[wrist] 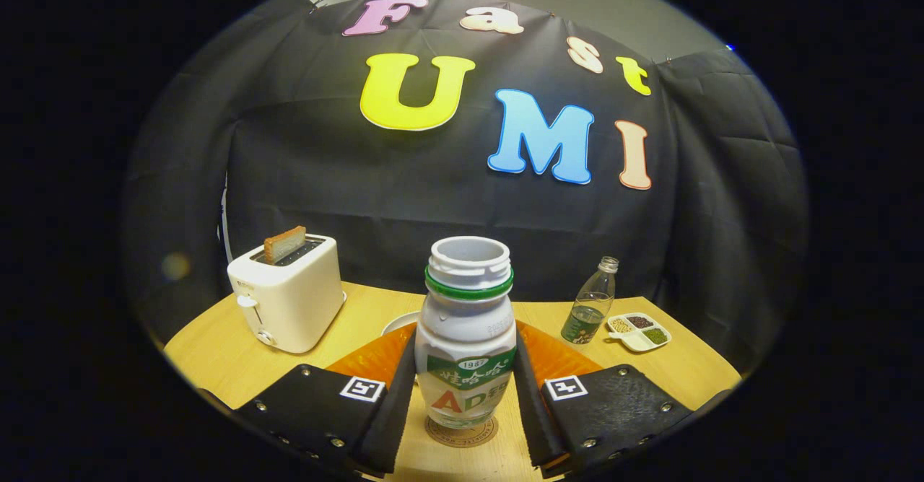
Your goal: Take the bottle from table, then pour the juice into the cup, finally place the bottle on the coaster
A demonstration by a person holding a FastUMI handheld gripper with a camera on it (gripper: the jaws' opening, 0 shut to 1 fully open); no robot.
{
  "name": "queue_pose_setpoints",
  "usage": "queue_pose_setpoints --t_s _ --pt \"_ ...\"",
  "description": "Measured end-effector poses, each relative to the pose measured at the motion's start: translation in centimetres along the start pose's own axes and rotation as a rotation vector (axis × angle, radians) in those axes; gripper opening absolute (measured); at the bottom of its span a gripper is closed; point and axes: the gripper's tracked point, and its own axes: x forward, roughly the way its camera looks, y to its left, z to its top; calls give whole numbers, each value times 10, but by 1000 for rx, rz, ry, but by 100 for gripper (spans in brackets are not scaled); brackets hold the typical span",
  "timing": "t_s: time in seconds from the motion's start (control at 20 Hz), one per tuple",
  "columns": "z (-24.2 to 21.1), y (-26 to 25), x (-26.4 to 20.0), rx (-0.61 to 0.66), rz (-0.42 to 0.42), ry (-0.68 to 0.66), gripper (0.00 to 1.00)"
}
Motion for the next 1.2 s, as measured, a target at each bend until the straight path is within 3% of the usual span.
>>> queue_pose_setpoints --t_s 0.55,1.2 --pt "-63 11 26 -2 21 95 66" --pt "-72 6 24 -5 5 66 67"
